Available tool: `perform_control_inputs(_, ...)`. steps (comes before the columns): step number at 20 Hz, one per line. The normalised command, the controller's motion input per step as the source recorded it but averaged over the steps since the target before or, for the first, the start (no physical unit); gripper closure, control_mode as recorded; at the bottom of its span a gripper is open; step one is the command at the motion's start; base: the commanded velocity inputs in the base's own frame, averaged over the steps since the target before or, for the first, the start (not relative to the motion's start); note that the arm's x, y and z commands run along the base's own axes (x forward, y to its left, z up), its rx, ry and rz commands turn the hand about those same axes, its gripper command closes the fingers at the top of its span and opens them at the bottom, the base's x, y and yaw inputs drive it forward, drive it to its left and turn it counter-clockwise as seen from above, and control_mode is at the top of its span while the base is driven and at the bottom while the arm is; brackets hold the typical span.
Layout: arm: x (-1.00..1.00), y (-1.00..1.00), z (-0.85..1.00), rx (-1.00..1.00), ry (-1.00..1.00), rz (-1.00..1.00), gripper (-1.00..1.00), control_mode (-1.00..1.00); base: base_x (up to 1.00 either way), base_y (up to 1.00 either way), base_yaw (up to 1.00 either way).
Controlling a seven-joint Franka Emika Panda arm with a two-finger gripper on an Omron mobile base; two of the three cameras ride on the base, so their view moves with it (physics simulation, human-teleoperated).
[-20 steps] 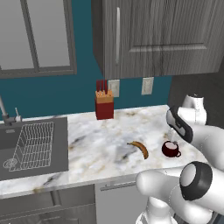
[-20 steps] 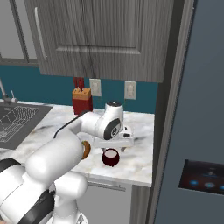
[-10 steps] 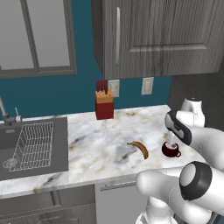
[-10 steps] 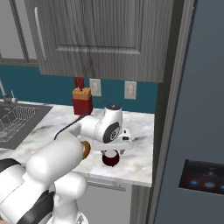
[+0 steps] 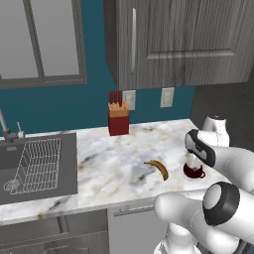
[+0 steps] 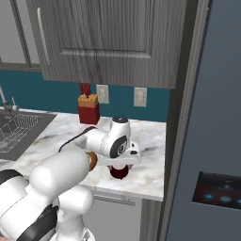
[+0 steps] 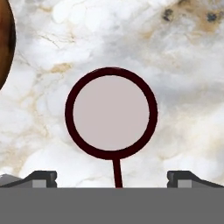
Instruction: Pick the mug from the counter and place it inside the microwave. Then close the microwave.
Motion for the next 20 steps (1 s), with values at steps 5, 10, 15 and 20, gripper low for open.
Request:
perform_control_inputs(5, 0.00, -0.01, -0.18, 0.00, 0.00, 0.00, -1.00, -1.00, 0.00, 0.00, 0.00)
perform_control_inputs(10, 0.00, -0.09, -0.13, 0.00, 0.00, 0.00, -1.00, -1.00, 0.00, 0.00, 0.00)
perform_control_inputs(15, 0.00, -0.09, -0.03, 0.00, 0.00, 0.00, -1.00, -1.00, 0.00, 0.00, 0.00)
perform_control_inputs(20, 0.00, -0.07, 0.00, 0.00, 0.00, 0.00, -1.00, -1.00, 0.00, 0.00, 0.00)
